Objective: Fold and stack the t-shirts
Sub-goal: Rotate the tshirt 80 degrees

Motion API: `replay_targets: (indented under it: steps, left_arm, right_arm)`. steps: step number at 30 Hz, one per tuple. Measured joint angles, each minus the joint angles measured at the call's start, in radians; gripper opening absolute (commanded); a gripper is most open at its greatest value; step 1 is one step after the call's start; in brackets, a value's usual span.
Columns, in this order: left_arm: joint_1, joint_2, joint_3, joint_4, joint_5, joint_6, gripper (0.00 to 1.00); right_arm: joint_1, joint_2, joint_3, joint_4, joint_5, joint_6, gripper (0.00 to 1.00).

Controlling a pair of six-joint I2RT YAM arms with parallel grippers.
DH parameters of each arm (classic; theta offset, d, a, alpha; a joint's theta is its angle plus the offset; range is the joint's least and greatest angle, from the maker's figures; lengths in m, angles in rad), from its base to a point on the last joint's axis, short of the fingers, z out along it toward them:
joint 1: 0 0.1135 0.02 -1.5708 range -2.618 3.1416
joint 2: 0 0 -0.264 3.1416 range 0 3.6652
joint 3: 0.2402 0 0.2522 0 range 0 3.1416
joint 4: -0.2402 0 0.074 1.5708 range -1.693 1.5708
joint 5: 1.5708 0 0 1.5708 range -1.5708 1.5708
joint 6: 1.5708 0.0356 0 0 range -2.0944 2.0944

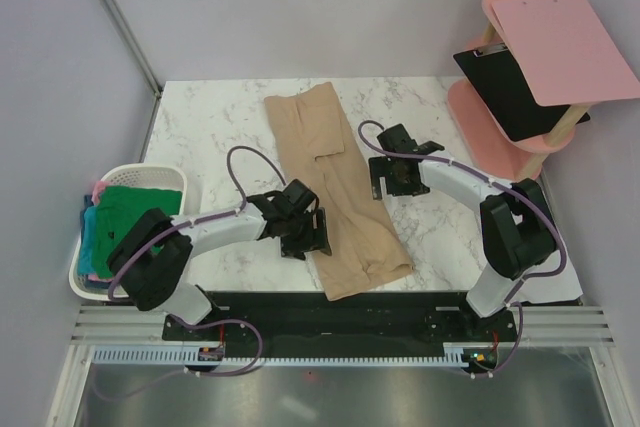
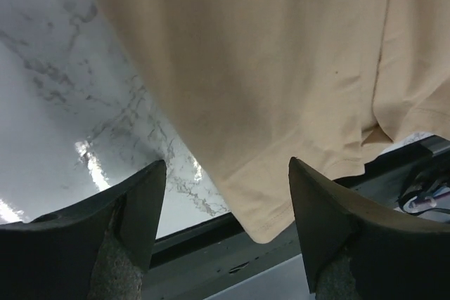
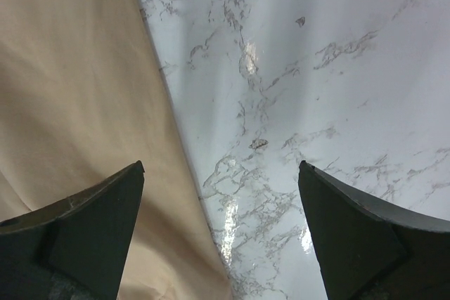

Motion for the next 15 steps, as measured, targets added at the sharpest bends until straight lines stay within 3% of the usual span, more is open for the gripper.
replay_targets:
  steps: [2,3,5,15]
  left_arm:
    - [-0.031,0.060,0.000,0.025,0.023,-0.025,0.50]
    - [-0.036,0.073,0.005,0.035,0.040,-0.033,0.27]
    - [-0.043,0.104,0.008,0.061,0.053,-0.053,0.04]
    - [-0.010,0.145,0.008,0.083,0.105,-0.062,0.02]
  right_arm:
    - [-0.012,-0.016,-0.019,0.004,-0.018,0.000,0.98]
    - [-0.016,-0.021,-0.026,0.007,-0.027,0.000,0.98]
    - [-0.032,-0.034,-0.043,0.014,-0.055,0.002,0.98]
    - [-0.072,-0.163,-0.207,0.040,-0.240,0.051,0.98]
